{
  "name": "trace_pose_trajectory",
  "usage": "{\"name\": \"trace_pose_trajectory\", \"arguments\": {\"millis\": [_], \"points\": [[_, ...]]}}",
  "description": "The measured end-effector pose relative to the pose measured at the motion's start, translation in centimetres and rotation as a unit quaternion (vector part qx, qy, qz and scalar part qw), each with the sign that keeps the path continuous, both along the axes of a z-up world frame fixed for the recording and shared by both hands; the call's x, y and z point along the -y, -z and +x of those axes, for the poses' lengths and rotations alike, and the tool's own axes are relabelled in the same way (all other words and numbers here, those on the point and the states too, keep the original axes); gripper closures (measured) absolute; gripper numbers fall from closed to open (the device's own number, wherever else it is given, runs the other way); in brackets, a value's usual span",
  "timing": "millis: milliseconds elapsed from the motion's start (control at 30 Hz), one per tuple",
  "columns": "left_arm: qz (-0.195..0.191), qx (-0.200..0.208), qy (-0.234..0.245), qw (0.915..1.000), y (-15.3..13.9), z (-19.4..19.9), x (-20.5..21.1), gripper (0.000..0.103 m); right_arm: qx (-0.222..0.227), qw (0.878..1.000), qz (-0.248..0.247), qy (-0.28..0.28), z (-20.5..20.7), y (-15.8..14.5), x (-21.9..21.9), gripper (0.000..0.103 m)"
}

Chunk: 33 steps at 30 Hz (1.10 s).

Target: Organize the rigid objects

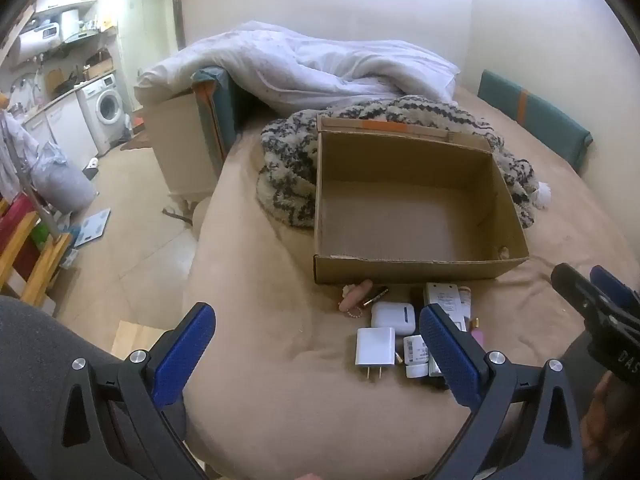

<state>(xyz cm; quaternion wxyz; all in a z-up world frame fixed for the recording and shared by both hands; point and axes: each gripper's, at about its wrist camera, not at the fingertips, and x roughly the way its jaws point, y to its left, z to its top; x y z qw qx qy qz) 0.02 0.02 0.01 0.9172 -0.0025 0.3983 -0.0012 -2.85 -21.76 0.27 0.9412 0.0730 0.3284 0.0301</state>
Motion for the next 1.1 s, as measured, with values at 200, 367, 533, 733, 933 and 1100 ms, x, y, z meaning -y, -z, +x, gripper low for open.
{"name": "trace_pose_trajectory", "arguments": {"millis": [200, 367, 533, 733, 933, 1100], "points": [[0.002, 0.001, -0.004, 1.0, 0.11, 0.08, -0.06, 0.001, 0.0, 1.0, -0.006, 0.002, 0.06, 0.07, -0.1, 0.0], [0.002, 0.004, -0.007, 1.0, -0.45, 0.02, -0.51, 0.001, 0.0, 1.0, -0.007, 0.002, 0.21, 0.12, -0.31, 0.0], [-0.001, 0.004, -0.006, 1.0, -0.69, 0.06, -0.9, 0.001, -0.001, 1.0, -0.006, 0.001, 0.26, 0.16, -0.27, 0.0], [0.0, 0.009, -0.005, 1.0, -0.14, -0.05, -0.53, 0.001, -0.002, 1.0, -0.01, 0.003, 0.46, 0.22, -0.63, 0.0], [0.0, 0.011, -0.005, 0.9999, -0.24, -0.3, -0.48, 0.001, -0.001, 1.0, -0.01, 0.002, 0.02, 0.01, 0.0, 0.0], [0.0, 0.013, -0.005, 0.9999, -0.35, -0.32, -0.42, 0.001, -0.002, 1.0, -0.01, 0.002, 0.15, 0.14, -0.13, 0.0]]}}
